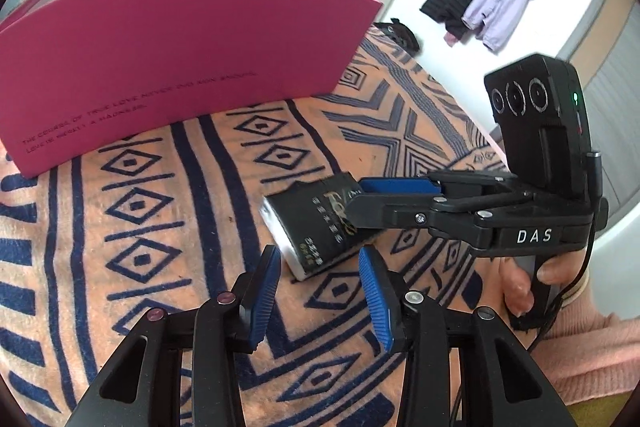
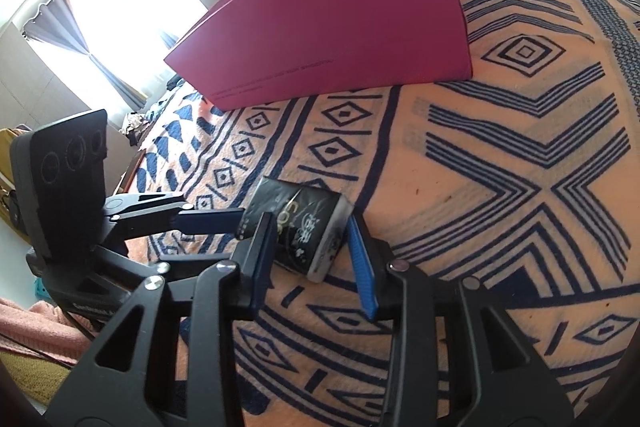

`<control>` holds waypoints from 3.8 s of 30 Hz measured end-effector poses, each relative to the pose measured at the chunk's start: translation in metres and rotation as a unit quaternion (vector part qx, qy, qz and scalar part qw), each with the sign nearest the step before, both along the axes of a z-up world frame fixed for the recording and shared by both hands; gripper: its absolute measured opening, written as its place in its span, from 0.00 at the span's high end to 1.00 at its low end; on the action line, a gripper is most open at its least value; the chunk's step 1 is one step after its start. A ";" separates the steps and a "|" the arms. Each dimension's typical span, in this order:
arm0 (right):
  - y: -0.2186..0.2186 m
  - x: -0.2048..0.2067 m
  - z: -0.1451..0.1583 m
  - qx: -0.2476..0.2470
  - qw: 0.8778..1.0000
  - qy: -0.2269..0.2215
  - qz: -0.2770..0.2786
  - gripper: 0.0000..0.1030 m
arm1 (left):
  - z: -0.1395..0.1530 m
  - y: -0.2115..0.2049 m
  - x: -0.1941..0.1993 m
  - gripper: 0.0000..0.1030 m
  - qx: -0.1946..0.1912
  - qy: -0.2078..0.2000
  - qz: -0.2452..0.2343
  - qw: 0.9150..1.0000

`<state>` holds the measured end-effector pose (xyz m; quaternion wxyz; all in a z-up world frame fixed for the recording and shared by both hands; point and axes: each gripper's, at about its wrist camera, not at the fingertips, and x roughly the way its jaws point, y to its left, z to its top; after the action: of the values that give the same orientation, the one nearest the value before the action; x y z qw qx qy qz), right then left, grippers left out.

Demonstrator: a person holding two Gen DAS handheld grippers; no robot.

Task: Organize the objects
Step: 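Move the left gripper down to the black Face tissue pack and close on it, then lift the black Face tissue pack off the blanket toward the pink box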

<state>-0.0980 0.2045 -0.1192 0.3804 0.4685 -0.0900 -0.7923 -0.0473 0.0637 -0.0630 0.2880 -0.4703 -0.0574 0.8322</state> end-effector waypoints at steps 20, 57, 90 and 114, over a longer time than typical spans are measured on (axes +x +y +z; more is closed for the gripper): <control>-0.002 -0.001 0.001 0.008 1.000 0.005 0.003 0.70 | 0.000 0.001 -0.006 0.66 0.012 -0.014 0.014 1.000; -0.008 0.011 0.030 0.001 0.999 0.044 0.007 0.70 | 0.031 0.001 0.004 0.66 0.001 0.038 0.027 0.999; -0.010 0.014 0.042 -0.017 0.997 0.074 0.015 0.70 | 0.047 -0.006 0.006 0.65 0.002 0.065 0.041 0.997; -0.015 0.010 0.062 -0.020 0.994 0.103 0.020 0.70 | 0.059 -0.009 0.000 0.65 0.000 0.083 0.047 0.995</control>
<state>-0.0881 0.1891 -0.0575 0.4127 0.3780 -0.0567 -0.8268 -0.0476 0.0546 -0.0035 0.2523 -0.3968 -0.0550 0.8808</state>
